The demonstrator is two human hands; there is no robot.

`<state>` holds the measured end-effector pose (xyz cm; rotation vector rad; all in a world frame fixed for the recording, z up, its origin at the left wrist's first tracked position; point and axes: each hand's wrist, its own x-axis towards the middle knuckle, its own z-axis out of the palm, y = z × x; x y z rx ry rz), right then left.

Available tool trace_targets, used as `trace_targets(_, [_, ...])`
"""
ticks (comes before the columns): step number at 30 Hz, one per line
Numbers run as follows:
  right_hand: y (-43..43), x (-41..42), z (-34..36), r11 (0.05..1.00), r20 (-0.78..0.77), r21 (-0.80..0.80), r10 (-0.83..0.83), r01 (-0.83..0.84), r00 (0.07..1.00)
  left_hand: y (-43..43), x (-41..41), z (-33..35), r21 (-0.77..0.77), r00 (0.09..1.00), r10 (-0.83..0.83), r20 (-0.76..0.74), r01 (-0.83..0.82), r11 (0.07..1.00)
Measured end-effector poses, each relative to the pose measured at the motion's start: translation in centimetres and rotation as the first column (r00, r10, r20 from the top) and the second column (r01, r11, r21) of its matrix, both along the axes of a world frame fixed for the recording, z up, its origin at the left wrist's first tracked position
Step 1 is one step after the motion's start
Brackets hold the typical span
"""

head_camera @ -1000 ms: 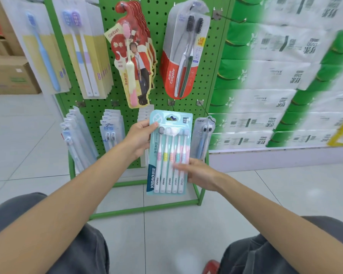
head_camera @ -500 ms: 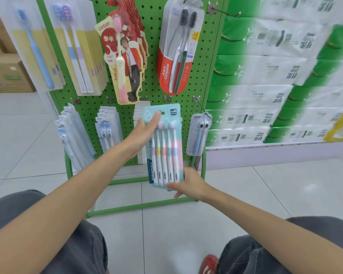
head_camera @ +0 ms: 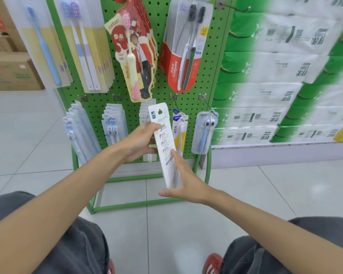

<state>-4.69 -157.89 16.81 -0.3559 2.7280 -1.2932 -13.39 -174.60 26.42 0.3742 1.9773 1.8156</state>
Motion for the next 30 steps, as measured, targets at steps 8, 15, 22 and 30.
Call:
trace_targets(8, [1.0, -2.2, 0.7, 0.971, -0.016, -0.220, -0.097, 0.091, 0.995, -0.6, -0.2, -0.6, 0.123, 0.986, -0.061, 0.153, 0.043, 0.991])
trace_targets(15, [3.0, -3.0, 3.6, 0.899, 0.096, -0.365, -0.223, 0.243, 0.970, -1.2, -0.7, -0.9, 0.195, 0.965, -0.076, 0.250, 0.027, 0.980])
trace_targets(22, [4.2, -3.6, 6.6, 0.776, 0.116, -0.515, -0.358, 0.364, 0.927, -0.5, 0.0, -1.6, 0.182, 0.935, -0.171, 0.312, 0.118, 0.976])
trace_targets(30, [1.9, -2.0, 7.3, 0.861, -0.141, -0.341, -0.444, 0.378, 0.885, 0.4, -0.2, -1.6, 0.323, 0.915, -0.143, 0.377, 0.015, 0.946])
